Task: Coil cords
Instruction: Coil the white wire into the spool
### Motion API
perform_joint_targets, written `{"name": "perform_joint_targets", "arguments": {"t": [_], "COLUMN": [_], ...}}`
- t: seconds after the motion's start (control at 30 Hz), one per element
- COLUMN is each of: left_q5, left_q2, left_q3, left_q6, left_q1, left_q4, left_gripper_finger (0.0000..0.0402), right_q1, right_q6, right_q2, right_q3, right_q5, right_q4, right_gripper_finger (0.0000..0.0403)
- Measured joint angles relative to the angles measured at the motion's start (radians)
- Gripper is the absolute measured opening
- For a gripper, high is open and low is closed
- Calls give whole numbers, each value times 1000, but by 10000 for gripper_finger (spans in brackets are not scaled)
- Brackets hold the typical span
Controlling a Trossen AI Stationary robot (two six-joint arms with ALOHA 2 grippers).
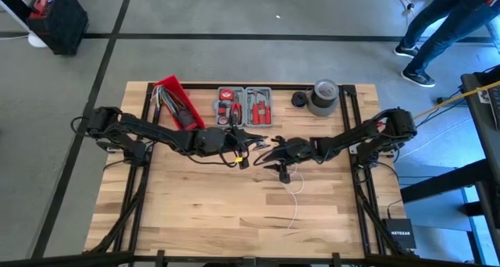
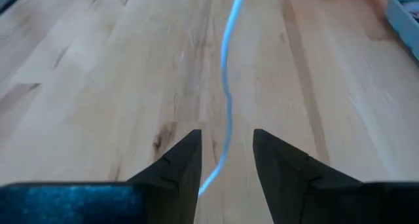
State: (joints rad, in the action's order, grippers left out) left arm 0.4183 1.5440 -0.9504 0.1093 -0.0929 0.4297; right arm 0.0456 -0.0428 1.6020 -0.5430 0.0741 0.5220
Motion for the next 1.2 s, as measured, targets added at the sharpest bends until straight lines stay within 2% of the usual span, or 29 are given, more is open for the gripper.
{"name": "perform_joint_targets", "arguments": {"t": [0.17, 0.23, 0.37, 0.4, 0.57, 0.67, 0.83, 1.0, 1.2], "left_q5": [0, 0, 0, 0, 0, 6, 15, 12, 15], "left_q2": [0, 0, 0, 0, -9, -49, -84, -65, -49], "left_q3": [0, 0, 0, 0, 1, 1, 1, 1, 0], "left_q6": [0, 0, -1, -1, 19, 34, 25, 29, 31], "left_q1": [0, 0, -2, -2, -18, -26, -28, -10, 5], "left_q4": [-2, -2, -2, -1, -25, -95, -192, -209, -206], "left_gripper_finger": [0, 0, 0, 0, 0, 0, 0, 0, 0], "right_q1": [0, 0, 0, 0, -2, -2, 0, 0, 0], "right_q6": [2, 18, 50, 53, 67, 79, 70, 18, -38], "right_q2": [0, 0, 0, 0, -33, -104, -258, -395, -451], "right_q3": [-17, -17, -17, -17, -17, -18, -18, -16, -17], "right_q5": [13, 14, -5, -15, -99, -192, -343, -361, -342], "right_q4": [2, -3, -33, -34, -149, -271, -436, -454, -347], "right_gripper_finger": [128, 102, 19, 12, 22, 7, 13, 5, 7]}}
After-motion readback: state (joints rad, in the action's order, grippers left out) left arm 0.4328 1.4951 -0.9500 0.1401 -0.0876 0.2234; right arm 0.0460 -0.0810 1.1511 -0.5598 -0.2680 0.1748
